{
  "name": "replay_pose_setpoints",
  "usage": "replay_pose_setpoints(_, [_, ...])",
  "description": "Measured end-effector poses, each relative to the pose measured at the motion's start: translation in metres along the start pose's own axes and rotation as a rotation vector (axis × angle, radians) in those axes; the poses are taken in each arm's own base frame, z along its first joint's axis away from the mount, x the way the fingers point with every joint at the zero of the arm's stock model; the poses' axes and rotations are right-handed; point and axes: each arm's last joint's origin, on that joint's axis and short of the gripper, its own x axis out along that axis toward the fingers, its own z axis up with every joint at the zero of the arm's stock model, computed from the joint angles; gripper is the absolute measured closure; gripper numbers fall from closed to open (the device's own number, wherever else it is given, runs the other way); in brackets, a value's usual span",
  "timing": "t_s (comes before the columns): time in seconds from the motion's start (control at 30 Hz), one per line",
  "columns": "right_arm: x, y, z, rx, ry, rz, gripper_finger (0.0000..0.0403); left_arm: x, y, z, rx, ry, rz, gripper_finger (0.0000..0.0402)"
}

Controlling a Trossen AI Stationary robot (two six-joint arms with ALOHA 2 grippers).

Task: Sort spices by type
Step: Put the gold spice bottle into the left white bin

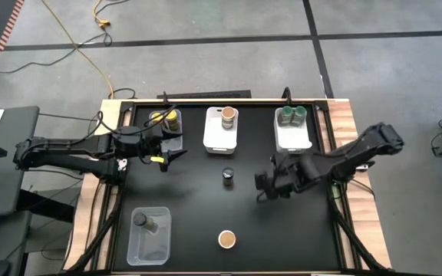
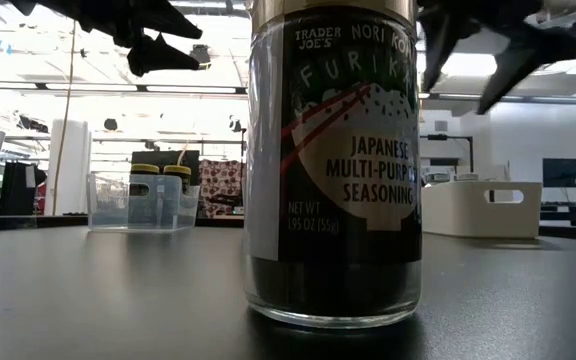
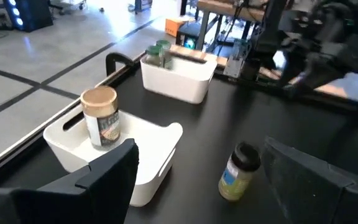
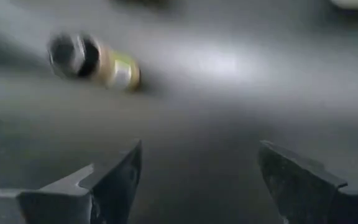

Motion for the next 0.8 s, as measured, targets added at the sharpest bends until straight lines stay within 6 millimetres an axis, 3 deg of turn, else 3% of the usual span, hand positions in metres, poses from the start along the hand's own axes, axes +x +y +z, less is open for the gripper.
replay_pose_setpoints(0.3, [0.02, 0.011, -0.05, 0.048, 0.145, -0.03, 0.0061, -0.001, 0.002, -0.01, 0.014, 0.104, 0.02, 0.0081])
replay_pose_setpoints(0.57, [0.023, 0.011, -0.06, 0.032, 0.202, -0.045, 0.0061, -0.001, 0.002, -0.012, 0.037, 0.127, 0.023, 0.0081])
replay_pose_setpoints(0.8, [0.023, 0.007, -0.06, -0.168, 0.223, -0.077, 0.0061, -0.002, -0.003, -0.013, 0.062, 0.123, -0.011, 0.0081])
